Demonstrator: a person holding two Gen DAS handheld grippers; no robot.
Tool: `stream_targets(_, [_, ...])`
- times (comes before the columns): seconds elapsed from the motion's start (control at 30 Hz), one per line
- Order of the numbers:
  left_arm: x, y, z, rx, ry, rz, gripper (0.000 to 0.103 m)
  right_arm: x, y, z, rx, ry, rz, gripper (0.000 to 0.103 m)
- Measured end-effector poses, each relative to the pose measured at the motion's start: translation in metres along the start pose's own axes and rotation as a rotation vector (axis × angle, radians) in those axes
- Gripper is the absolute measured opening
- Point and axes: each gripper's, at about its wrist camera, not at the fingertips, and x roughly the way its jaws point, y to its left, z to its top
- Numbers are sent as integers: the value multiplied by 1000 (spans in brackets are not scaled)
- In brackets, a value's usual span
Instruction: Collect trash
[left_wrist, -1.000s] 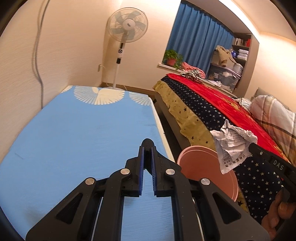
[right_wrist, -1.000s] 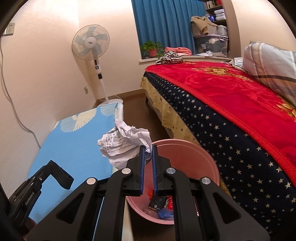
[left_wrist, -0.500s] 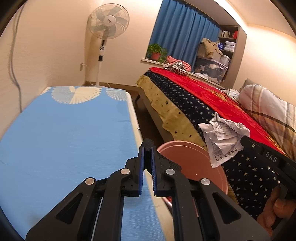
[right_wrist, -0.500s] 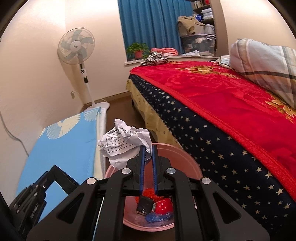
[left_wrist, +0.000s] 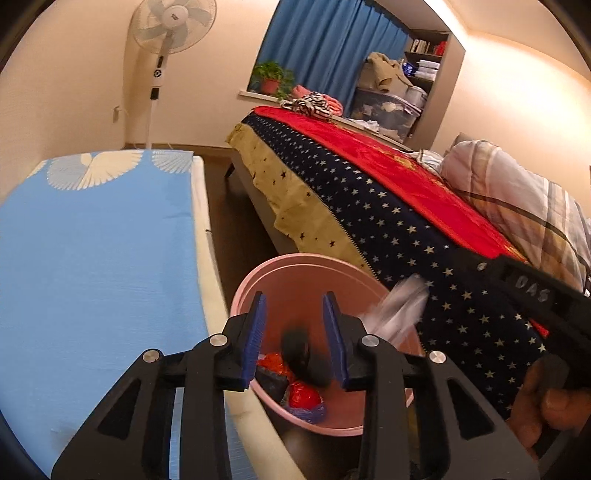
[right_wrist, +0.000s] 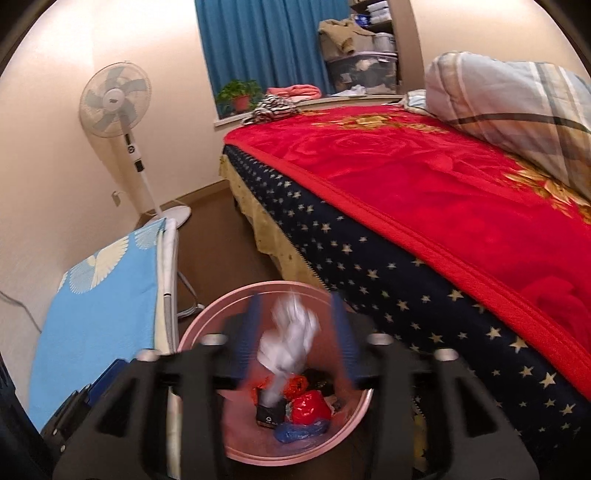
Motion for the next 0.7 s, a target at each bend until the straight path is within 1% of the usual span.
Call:
stream_targets(0.13, [-8,7,0,-12,-8,4,31,-4,0,0,-2,0,3,50])
stream_targets(0.17, [-12,8,0,-6,-13,7,32,-6,1,-1,-3,3,5,51])
stream_targets(0.2, [-18,9,0,3,-20,11,33,-8,2,-1,-1,5,7,56])
stream_targets(0.23, [-24,11,0,10,-27,19,40,-12,3,-2,3,7,9,66])
stream_targets(0.27, [-29,14,1,17,-36,30,50,-15,6,-4,4,9,15,70])
stream_targets(0.3, [-38,17,1,25,-49,47,55,-18,9,-6,-3,13,28,80])
stream_targets(0.33, [-45,21,2,33,-60,61,61,-23,13,-8,-18,15,43,83])
stream_targets(0.43, [-71,29,1,54,-87,102,71,-40,19,-14,-28,10,63,94])
stream_targets(0.47, [-80,31,0,58,-97,115,77,-47,23,-17,-39,6,78,95])
stream_targets(0.53, [-99,34,-3,72,-116,150,81,-60,33,-23,-79,-8,87,98])
stream_targets(0.6, [-115,38,-7,82,-124,171,81,-74,46,-32,-123,-11,106,98])
stream_targets(0.63, [-123,40,-9,83,-131,182,84,-78,50,-36,-141,-12,115,98])
stream_targets(0.67, [-132,43,-12,76,-141,202,89,-85,57,-41,-167,-9,119,98])
stream_targets(0.7, [-141,47,-14,62,-151,223,92,-91,64,-48,-200,-9,119,98])
